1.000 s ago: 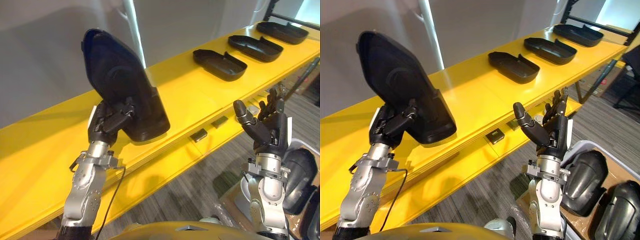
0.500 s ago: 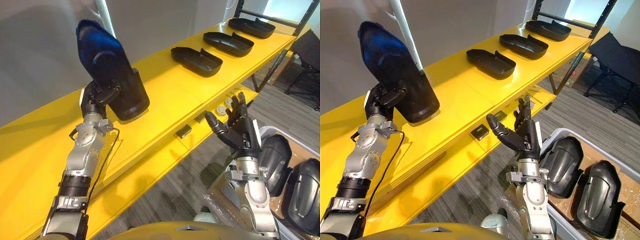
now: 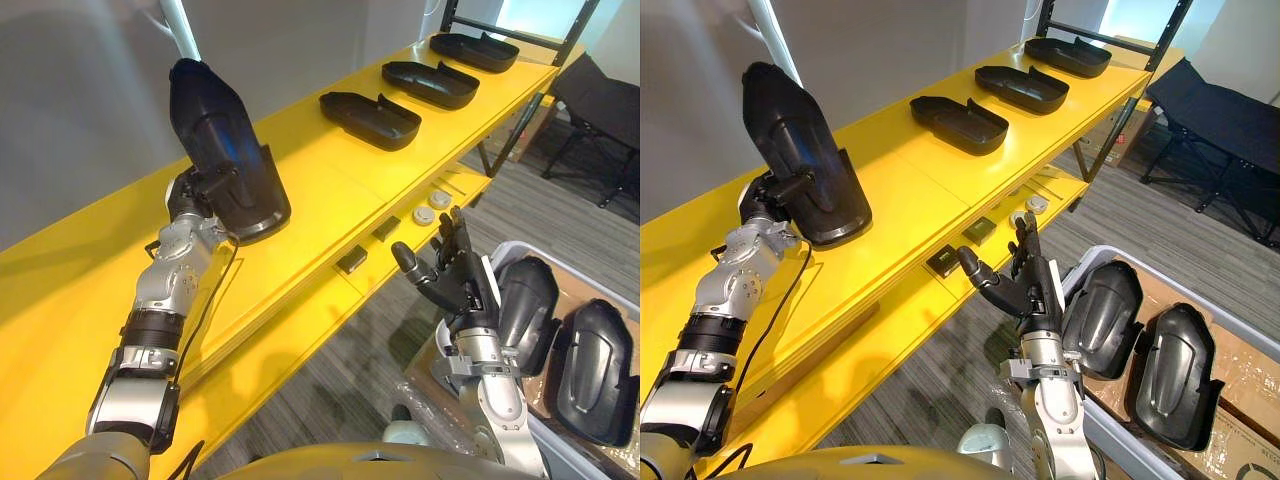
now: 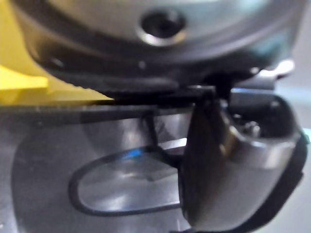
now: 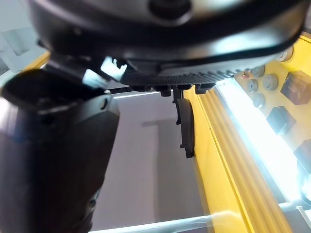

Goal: Walk over and take three plastic housings, then place them on the shelf

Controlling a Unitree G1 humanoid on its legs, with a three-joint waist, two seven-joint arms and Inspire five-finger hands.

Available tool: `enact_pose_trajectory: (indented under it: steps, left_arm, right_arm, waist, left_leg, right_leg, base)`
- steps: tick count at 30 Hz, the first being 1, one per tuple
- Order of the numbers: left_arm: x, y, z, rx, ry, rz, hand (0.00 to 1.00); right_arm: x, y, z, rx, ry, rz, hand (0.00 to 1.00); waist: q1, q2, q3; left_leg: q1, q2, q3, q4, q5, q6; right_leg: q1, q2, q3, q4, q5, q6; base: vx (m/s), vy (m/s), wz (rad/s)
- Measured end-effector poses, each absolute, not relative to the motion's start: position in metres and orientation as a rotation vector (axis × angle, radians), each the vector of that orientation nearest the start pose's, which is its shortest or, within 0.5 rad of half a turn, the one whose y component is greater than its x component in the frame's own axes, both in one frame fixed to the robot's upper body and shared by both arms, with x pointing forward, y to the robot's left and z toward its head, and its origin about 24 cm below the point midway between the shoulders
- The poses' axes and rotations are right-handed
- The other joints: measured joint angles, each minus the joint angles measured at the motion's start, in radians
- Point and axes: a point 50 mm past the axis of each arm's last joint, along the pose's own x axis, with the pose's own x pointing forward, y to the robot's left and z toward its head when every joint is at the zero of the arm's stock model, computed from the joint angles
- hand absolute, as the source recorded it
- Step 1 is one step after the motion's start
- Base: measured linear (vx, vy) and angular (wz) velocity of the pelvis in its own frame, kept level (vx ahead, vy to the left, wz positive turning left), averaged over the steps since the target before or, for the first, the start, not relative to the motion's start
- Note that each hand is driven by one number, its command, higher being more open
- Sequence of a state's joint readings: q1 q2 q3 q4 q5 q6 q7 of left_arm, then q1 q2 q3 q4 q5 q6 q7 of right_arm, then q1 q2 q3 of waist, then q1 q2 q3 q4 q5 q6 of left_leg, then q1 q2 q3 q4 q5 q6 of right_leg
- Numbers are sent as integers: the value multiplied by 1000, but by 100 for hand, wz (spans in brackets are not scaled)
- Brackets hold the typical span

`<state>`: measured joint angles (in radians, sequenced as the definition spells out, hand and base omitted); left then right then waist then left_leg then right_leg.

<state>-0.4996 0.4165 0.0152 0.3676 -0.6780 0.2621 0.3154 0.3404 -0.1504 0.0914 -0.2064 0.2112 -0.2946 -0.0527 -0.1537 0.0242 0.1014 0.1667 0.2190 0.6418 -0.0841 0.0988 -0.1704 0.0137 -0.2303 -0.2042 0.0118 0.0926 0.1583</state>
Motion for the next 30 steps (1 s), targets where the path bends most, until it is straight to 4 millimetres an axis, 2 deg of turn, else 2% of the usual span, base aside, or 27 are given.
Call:
enact_pose_trajectory:
  steps: [2,5,10,18,23,30]
  left_arm:
    - [343,231,93,-284,189,276,100]
    - [341,230,73,-325,295,283,100]
    - [341,230,74,-349,289,301,100]
    - [341,228,71,-364,262,343,100]
    - [341,230,71,-293,241,393,100]
    - [339,243,71,11,281,448,100]
  right_arm:
    - [183,-173,46,87,-155,-44,100]
    - [183,-171,46,92,-151,-45,100]
    - [184,-166,45,104,-140,-41,100]
    - [184,-167,43,105,-124,-83,100]
    - [184,-168,44,106,-127,-94,100]
    - [188,-166,48,110,-145,-82,100]
  waist:
    - [-1,0,0]
    - [-9,-3,2]
    - [-9,-5,3]
    - [-9,-7,4]
    - [-9,-7,6]
    - [-5,-7,7]
  left_leg:
    - [0,2,0,0,1,0]
    - [0,3,0,0,3,0]
    - [0,4,0,0,6,1]
    - [0,4,1,0,9,2]
    - [0,4,1,0,9,2]
    - [0,4,0,-1,10,2]
  right_leg:
    - [0,2,0,0,0,0]
    - [0,3,1,0,0,-1]
    - [0,5,2,0,2,-2]
    - [0,6,3,-1,4,-1]
    - [0,6,3,-1,5,-1]
    - [0,6,4,-2,5,-1]
  base:
    - [0,0,0]
    - [0,0,0]
    - [0,0,0]
    - [0,0,0]
    - [0,0,0]
    - [0,0,0]
